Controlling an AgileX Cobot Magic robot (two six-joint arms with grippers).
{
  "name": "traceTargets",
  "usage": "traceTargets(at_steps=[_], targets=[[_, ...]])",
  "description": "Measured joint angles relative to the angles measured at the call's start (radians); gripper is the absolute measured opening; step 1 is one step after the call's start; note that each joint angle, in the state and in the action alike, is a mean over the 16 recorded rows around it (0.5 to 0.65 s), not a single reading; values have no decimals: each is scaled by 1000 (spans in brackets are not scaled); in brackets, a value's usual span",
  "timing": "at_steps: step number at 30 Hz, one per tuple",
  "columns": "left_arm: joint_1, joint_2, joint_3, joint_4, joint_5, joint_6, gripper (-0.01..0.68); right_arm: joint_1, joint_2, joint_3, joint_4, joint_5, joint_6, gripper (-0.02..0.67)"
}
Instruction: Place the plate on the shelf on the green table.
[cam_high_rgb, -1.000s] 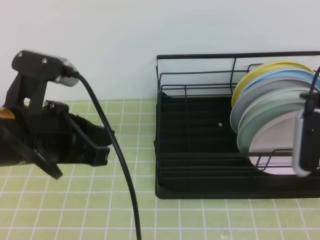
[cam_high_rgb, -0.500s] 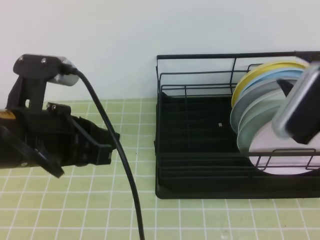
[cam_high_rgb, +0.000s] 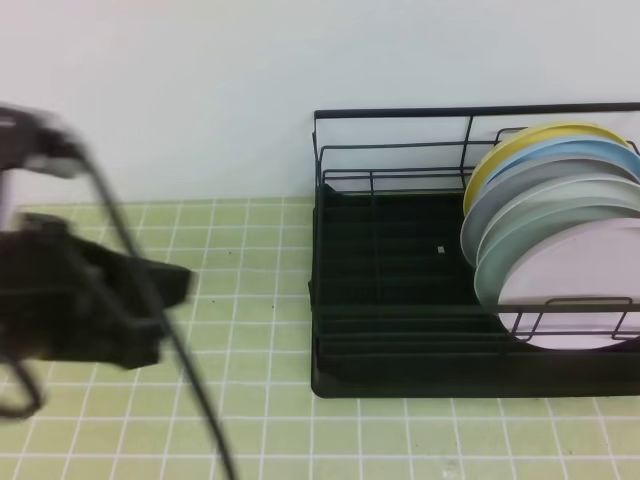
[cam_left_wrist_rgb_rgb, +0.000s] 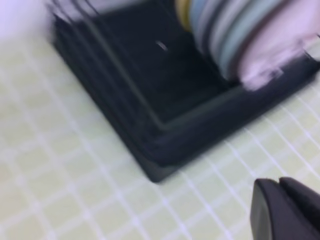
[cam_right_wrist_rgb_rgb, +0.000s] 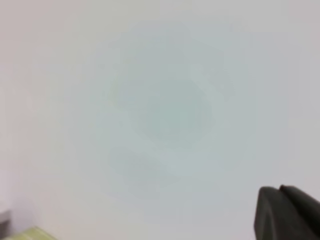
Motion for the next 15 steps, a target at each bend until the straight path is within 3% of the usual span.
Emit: traceTargets(at_steps=[6,15], targets=[[0,-185,95,137,-47,-72,-2,0,-207,103,54,57,3,0],[0,-468,377,239,-170,-130,-2,0,-405,373,92,-2,38,-2]])
